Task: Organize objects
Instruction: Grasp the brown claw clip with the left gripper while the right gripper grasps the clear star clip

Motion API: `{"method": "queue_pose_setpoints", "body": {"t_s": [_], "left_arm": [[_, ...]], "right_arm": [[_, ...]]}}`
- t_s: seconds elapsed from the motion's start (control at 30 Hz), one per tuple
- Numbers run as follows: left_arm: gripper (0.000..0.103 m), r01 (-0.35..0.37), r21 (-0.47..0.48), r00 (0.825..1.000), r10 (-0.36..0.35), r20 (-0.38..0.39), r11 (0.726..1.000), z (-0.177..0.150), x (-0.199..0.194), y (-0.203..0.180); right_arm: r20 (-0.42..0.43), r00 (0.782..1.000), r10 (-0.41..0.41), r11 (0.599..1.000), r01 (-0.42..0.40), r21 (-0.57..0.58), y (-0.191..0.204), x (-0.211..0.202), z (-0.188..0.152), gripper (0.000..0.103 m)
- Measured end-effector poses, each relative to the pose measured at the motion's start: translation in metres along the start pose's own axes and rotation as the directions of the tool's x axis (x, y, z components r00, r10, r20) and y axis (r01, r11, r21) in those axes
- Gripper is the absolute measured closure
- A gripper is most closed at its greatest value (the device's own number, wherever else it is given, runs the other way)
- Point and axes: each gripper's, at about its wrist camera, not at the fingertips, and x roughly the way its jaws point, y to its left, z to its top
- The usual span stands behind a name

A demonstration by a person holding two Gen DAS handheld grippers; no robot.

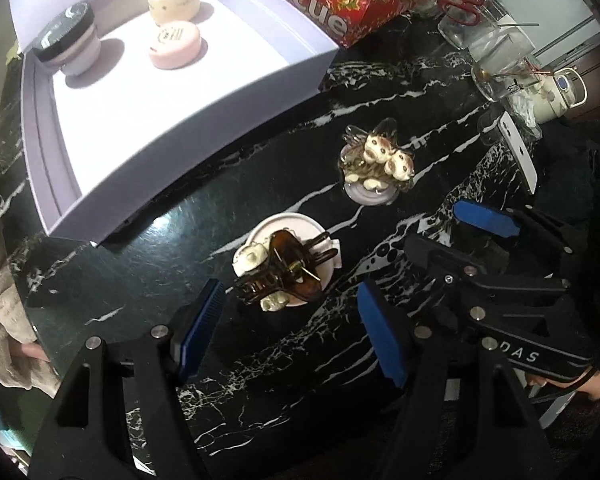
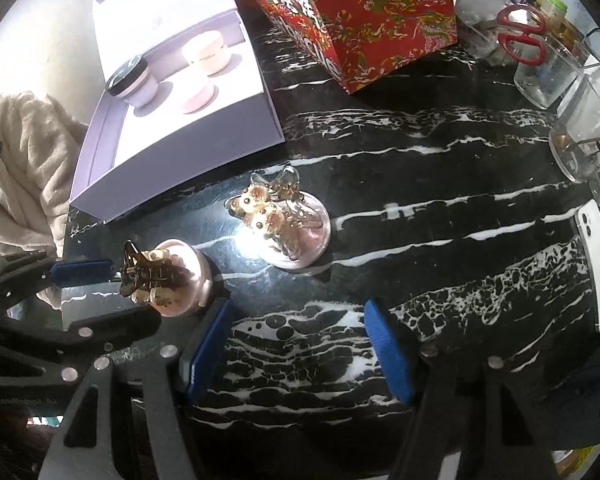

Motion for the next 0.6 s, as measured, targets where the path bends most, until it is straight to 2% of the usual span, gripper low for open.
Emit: {"method": "queue_pose_setpoints", "body": {"t_s": [0.2, 0.4, 0.6], "left_arm": [[0.035, 0.000, -0.007, 1.000, -0.001, -0.012, 1.000, 0.002, 0.008, 0.001], [0.035, 0.002, -0.025, 1.000, -0.002, -0.021, 1.000, 0.003, 0.012, 0.005], [0.048, 0.015, -0.038, 1.000, -0.015, -0.013, 0.999, 0.009, 0.013, 0.010]], "right_arm": [[-0.009, 1.000, -0.023, 0.999, 0.023, -0.027, 0.001, 0.004, 0.007, 0.033], [-0.002, 1.000, -0.013, 0.999, 0.013, -0.045, 0.001, 0.008, 0.018, 0.033], [0.005, 1.000, 0.000, 0.998, 0.000, -0.066, 0.003, 0.015, 0.032, 0.033]]}}
